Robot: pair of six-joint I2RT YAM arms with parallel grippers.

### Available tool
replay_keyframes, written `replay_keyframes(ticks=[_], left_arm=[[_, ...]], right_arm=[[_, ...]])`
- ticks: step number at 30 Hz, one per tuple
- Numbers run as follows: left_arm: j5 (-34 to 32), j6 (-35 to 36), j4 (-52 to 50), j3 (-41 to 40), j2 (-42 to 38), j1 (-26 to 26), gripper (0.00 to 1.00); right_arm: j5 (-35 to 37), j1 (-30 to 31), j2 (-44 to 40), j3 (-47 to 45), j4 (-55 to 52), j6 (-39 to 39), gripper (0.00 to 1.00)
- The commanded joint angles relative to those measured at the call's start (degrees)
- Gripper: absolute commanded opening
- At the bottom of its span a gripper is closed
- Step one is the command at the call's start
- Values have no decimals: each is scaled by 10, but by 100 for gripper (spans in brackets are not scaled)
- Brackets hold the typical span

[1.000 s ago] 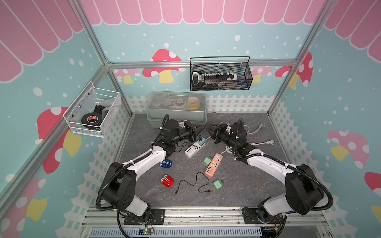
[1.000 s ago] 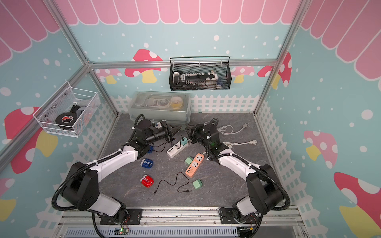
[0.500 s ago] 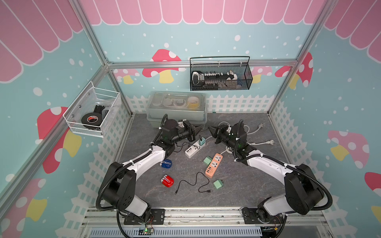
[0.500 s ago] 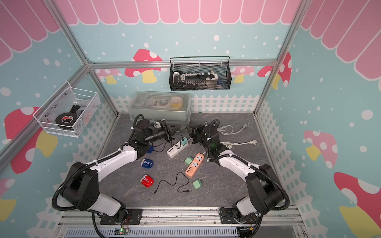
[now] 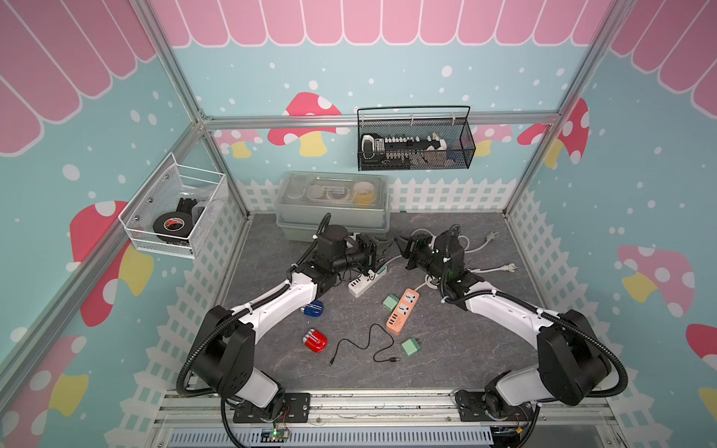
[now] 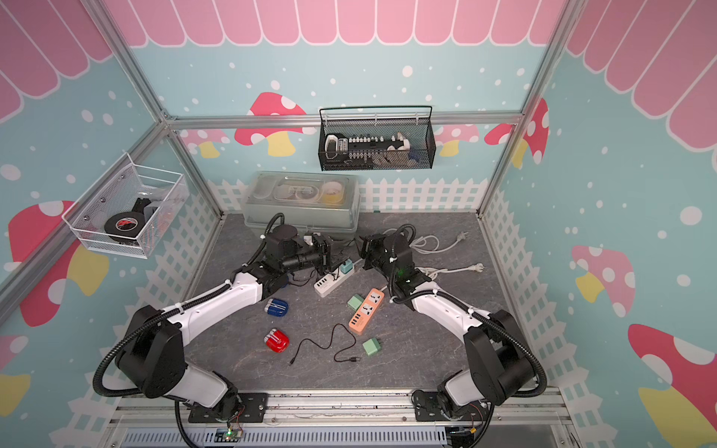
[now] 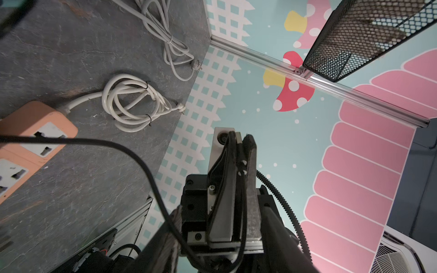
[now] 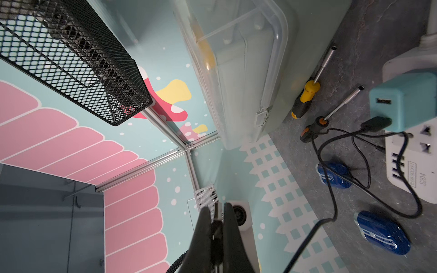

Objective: Charge the electric shaver
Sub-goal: Pick up the charging cable from the center of the board.

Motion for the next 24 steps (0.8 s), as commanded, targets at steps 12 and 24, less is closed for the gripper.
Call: replay_keyframes(ticks=[12,24], left_arm=[[-30,5,-2,63,58,-5,21],[-33,-11,24,60,54,-11,15]], right_arm=[[7,13,-39,8,-30,5,0],[6,13,-42,5,-40,-6,0]])
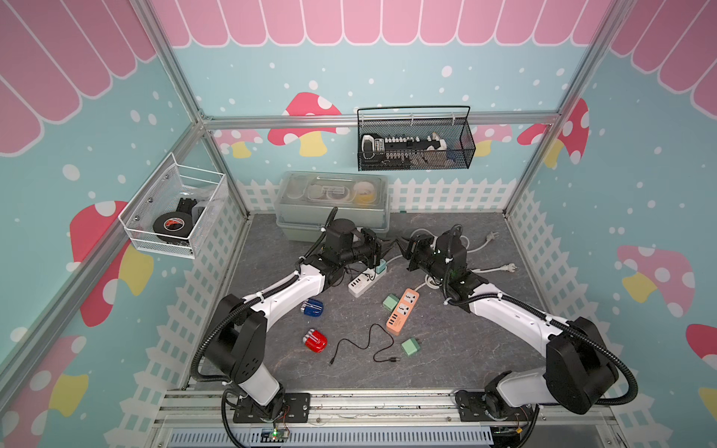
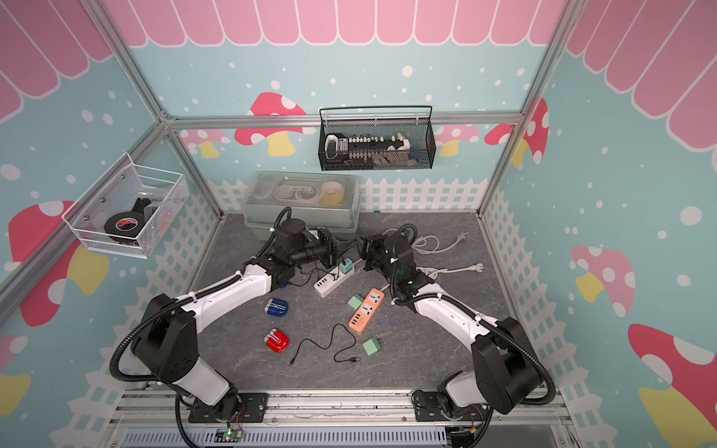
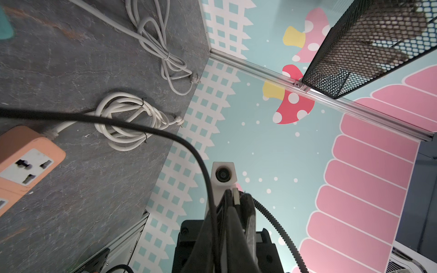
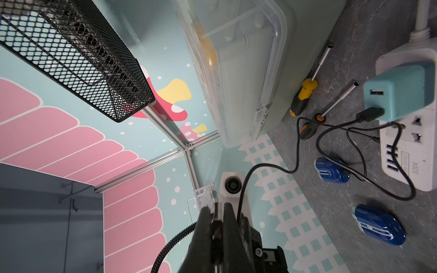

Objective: Charge the electric shaver
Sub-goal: Pick up the charging cable from the center of the board.

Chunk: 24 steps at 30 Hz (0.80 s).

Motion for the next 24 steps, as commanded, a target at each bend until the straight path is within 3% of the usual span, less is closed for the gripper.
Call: replay_keyframes(ticks=[1,4,13,18,24], left_arm=[[-11,-14,29,5,-5,-6,19],[-15,-14,24,3,-13,-6,20],[-18,-19,22,8,-8,-6,0],[-12,-27,32,-1,-14,4,0],[51,-51,73,-12,-18,27,0]], right_arm=[[-8,5,-14,3,-3,-6,0],[-12,5,-11,3,-6,-11,0],[-16,12,-16,6,-27,-21,0],[-6,15,-27,-5,-29,-25,0],[-24,-1,-30,-13,-26,-34,26]])
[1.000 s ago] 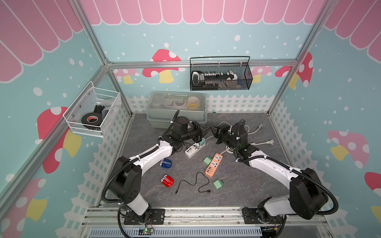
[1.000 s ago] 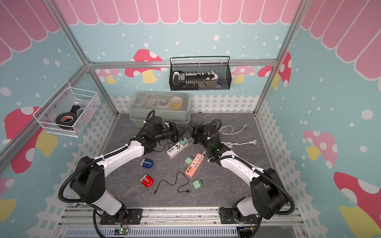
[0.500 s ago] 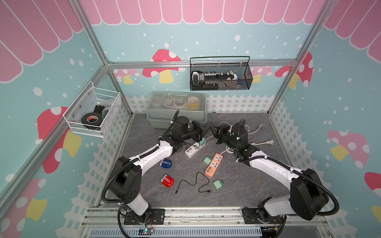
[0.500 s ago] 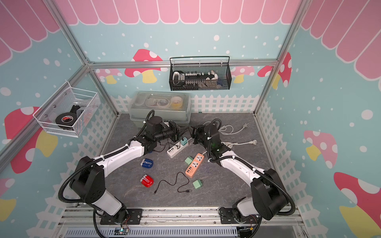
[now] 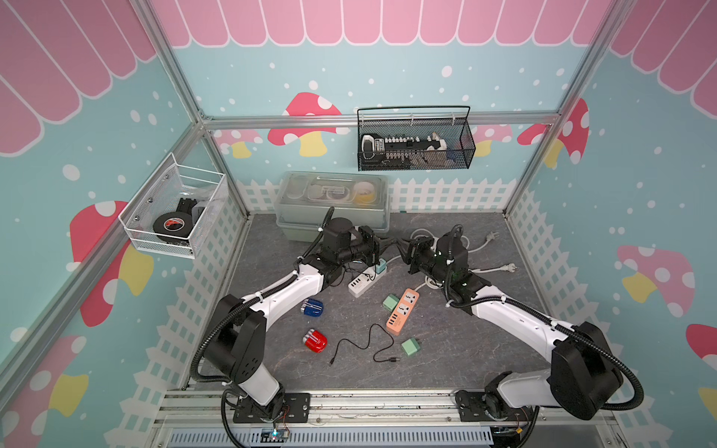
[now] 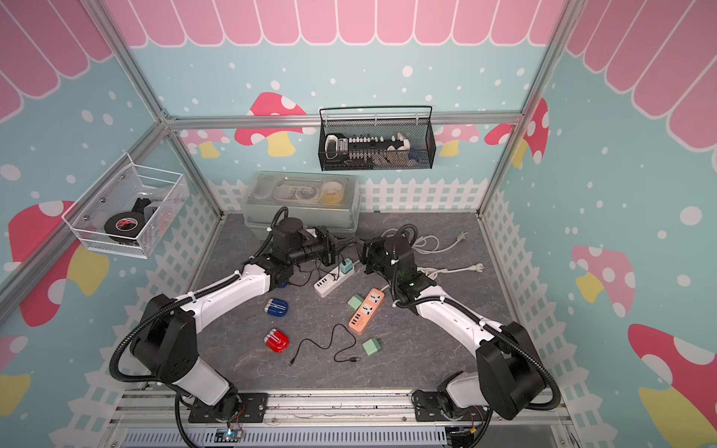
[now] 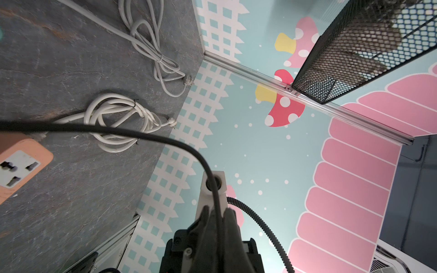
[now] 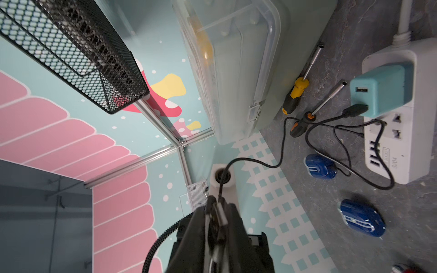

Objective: Charge the electric shaver
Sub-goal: Pick up the charging cable from the center of the board.

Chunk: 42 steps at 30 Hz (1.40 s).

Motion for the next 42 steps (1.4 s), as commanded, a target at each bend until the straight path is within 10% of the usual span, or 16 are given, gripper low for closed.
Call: replay_keyframes(ticks=[1,9,26,31,42], left_arm=[[51,-31,61,-14,-15,14,0],[82,-42,80,-38,-19,22,0],[90,-45,88,-46,-24,35,0],[91,-20,39,-38,-31,28,47],[65,4,-2,-4,-3,3,45]], right_arm=[[-21,-6,-6,-3,2,-3,30],[-27,-7,10,2,36,15,37],[-5,-9,0,-16,46,10,0],[0,-8,2,2,26,7,0],[-9,-6,8,15,19,9,0]])
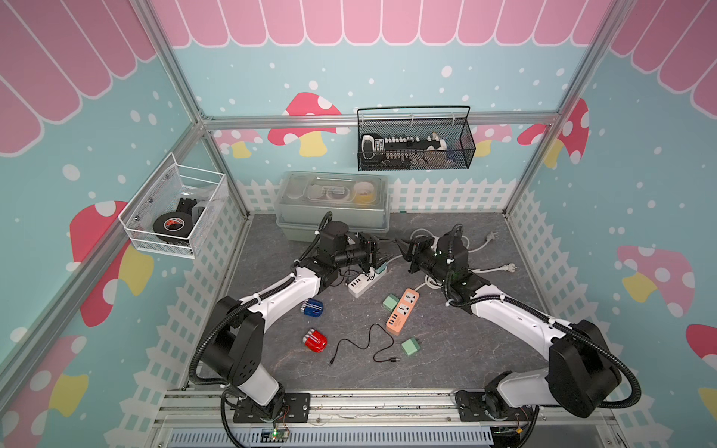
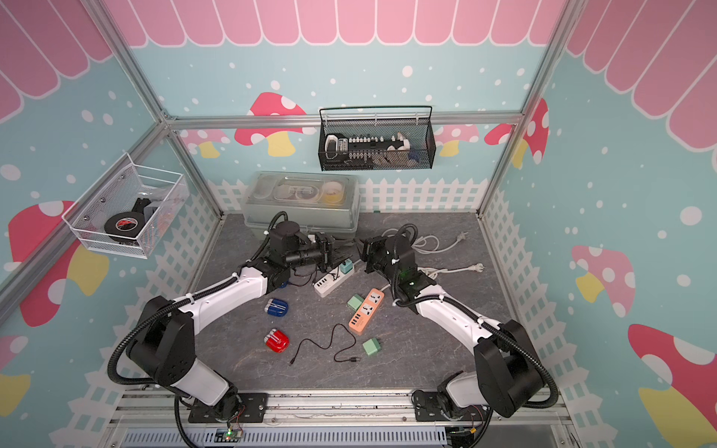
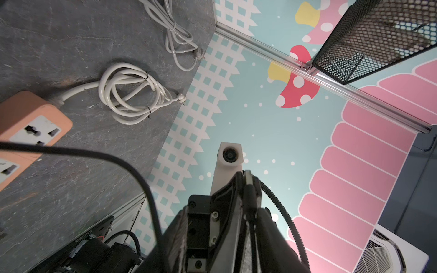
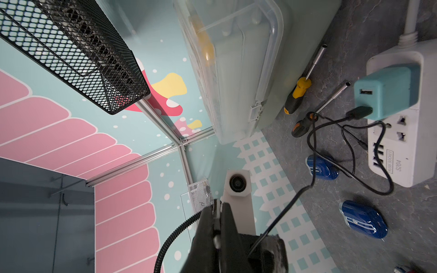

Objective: Charge the electric shaver
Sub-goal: Pick up the charging cable from the center of the board.

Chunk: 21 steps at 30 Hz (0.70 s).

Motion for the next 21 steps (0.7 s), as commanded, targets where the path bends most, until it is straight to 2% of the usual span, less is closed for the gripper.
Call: replay_keyframes(ticks=[1,3,6,12,15,21], left_arm=[[-12,6,8,28,11,-3,44],[-15,5,11,35,15,-3,41],[-14,4,12,39,18,-3,29],[-12,2,14,43,26,-4,22],[-11,1,17,48,32,-3,14],[-10,1,18,59,44,-3,7]], right_arm=[[-2,1,-2,12,3,0,0],[-2,1,-5,7,4,-1,0],[0,0,-5,7,4,-2,0],[-1,1,-3,9,9,1,0],[-2,1,-1,7,9,2,0],[-2,1,-2,8,9,5,0]])
